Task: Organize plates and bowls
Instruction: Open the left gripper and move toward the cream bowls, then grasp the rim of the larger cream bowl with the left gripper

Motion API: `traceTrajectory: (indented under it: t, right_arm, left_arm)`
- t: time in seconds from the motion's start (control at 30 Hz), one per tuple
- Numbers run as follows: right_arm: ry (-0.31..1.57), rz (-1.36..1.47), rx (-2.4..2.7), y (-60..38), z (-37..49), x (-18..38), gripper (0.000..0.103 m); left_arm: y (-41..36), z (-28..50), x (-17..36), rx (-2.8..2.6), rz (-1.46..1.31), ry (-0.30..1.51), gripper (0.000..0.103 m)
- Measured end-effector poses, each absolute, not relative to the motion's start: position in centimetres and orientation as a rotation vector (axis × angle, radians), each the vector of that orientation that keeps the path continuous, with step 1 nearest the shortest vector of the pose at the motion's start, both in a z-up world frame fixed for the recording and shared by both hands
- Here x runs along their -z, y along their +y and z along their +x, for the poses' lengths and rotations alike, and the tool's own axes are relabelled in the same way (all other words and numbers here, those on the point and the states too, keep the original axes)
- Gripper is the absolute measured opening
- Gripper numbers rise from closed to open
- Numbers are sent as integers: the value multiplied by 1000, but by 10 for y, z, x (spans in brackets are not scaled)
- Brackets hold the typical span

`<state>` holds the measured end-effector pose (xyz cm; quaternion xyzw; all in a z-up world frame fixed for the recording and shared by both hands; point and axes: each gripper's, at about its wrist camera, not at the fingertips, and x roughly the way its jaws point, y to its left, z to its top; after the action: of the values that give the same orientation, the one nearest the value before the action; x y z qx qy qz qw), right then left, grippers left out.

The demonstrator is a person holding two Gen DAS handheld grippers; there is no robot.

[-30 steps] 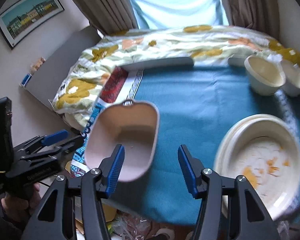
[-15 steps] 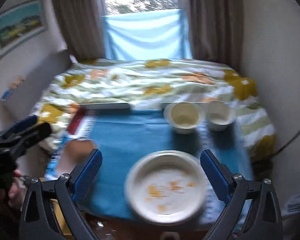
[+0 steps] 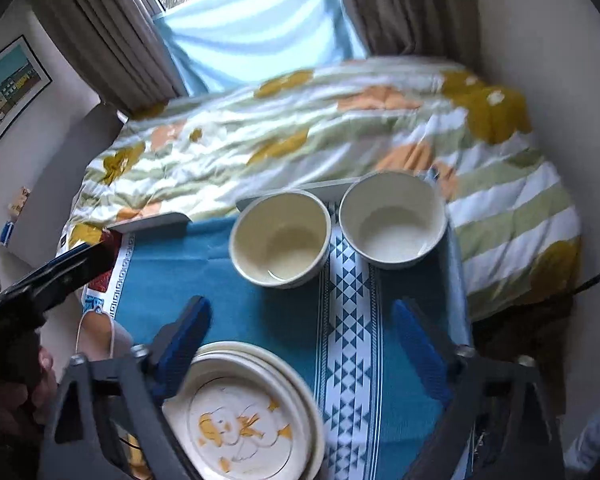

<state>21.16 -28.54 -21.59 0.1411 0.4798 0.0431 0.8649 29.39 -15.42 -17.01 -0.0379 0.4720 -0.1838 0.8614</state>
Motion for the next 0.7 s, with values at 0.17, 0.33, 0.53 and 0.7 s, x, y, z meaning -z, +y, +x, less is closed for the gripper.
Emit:
traceTrajectory:
  t: [0.17, 0.33, 0.53, 0.7]
  right_arm:
    - [1101, 340, -165, -293, 259, 265, 57]
    - [1150, 431, -209, -292, 291, 300, 43]
    - [1150, 416, -167, -291, 303, 307, 22]
    - [1147, 382, -139, -289, 308, 307, 19]
  left_arm:
    - [-188, 343, 229, 356, -55, 1138, 54]
    - [-209, 368, 271, 353, -28, 1230, 37]
    - [-217, 382, 294, 345, -29, 1279, 12]
    - [-221, 386, 294, 337, 2, 1272, 10]
